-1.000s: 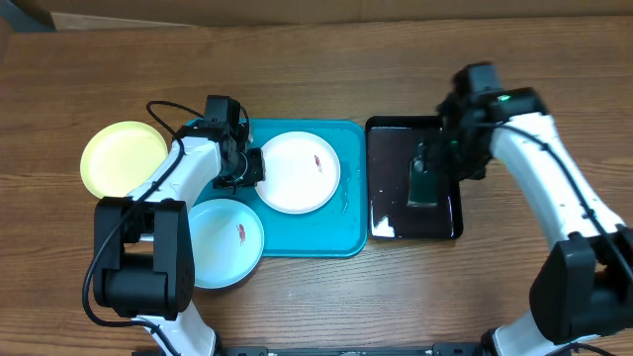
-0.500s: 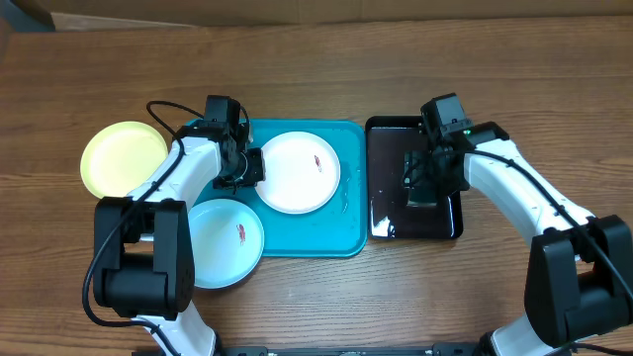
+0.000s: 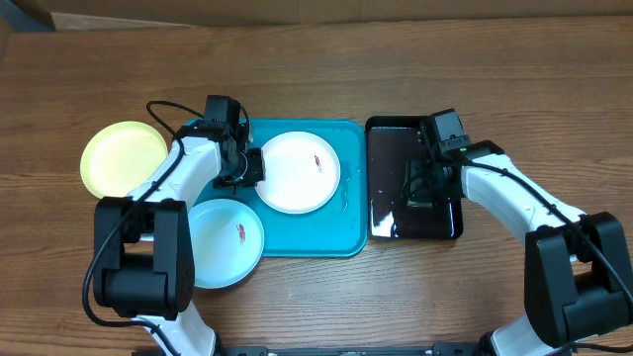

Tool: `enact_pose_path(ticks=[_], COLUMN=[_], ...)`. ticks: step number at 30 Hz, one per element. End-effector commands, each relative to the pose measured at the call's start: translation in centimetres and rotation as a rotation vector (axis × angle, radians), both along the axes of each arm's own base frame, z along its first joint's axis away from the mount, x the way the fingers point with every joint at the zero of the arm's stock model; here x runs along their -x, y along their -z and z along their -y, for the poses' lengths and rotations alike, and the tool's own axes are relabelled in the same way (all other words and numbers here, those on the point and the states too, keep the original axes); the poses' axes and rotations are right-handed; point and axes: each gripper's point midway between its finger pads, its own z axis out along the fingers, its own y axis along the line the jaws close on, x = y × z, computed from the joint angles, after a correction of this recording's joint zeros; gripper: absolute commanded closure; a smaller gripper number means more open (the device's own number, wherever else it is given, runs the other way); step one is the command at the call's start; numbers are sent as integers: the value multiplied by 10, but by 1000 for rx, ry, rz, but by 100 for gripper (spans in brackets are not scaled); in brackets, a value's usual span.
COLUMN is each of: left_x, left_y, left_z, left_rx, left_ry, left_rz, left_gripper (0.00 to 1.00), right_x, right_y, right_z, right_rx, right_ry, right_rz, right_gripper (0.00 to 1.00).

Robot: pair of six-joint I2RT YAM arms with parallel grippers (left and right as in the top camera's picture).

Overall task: Clean dirty plates on tray and stack at the side
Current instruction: 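Lower the right gripper into the black tray and grasp the sponge, then lift the sponge and carry it left over the white plate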

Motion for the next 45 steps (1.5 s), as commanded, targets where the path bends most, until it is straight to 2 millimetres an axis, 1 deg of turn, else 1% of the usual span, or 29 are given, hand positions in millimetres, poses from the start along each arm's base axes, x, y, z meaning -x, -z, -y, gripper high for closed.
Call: enact_pose_path(ticks=[1, 6, 7, 10, 11, 12, 14, 16, 19, 22, 25, 27, 29, 32, 33, 36, 39, 42, 45], left_x=[4, 4, 4, 4, 4, 4, 4, 4, 3, 2, 2, 2, 1, 0, 0, 0, -4, -7, -7], left_y=[7, 7, 7, 7, 7, 7, 7, 7, 6, 6, 6, 6, 6, 6, 6, 6, 6, 5, 5], left_z=[1, 1, 1, 1, 1, 1, 1, 1, 1, 1, 1, 1, 1, 1, 1, 1, -3, -3, -2], left_rx=[11, 11, 11, 10, 10, 10, 10, 10, 11, 11, 11, 11, 11, 12, 12, 10, -15, -9, -7], left_ry=[14, 14, 14, 14, 14, 14, 14, 14, 14, 14, 14, 14, 14, 14, 14, 14, 8, -12, -23], left_rz=[-19, -19, -19, -19, -19, -19, -19, -19, -13, -10, -10, -8, -7, -3, -3, -2, 13, 25, 23], left_gripper=[91, 90, 91, 90, 90, 90, 90, 90, 90, 88, 87, 87, 87, 87, 86, 86, 86, 87, 96], right_x=[0, -1, -2, -6, -6, -7, -8, -11, -17, -22, -23, -20, -17, -18, -19, -22, -24, -26, -29], right_y=[5, 14, 14, 12, 11, 10, 3, -8, -30, -52, -66, -66, -66, -69, -69, -71, -71, -75, -83], right_z=[2, 3, 3, 2, 2, 2, 1, 0, -2, -3, -4, -7, -15, -30, -31, -31, -27, -23, -23], right_rx=[19, 32, 31, 26, 26, 25, 26, 26, 21, 15, 8, -13, -59, -120, -126, -124, -100, -82, -83], right_ry=[6, 8, 8, 8, 8, 8, 7, 4, 3, 3, 3, -4, -20, -101, -106, -102, -92, -77, -53], right_rz=[-3, -16, -12, 1, 3, 3, 2, 5, 20, 44, 59, 48, 33, 42, 47, 58, 66, 72, 75], right_gripper=[36, 37, 41, 61, 69, 81, 96, 96, 96, 96, 96, 96, 96, 96, 96, 96, 96, 96, 96])
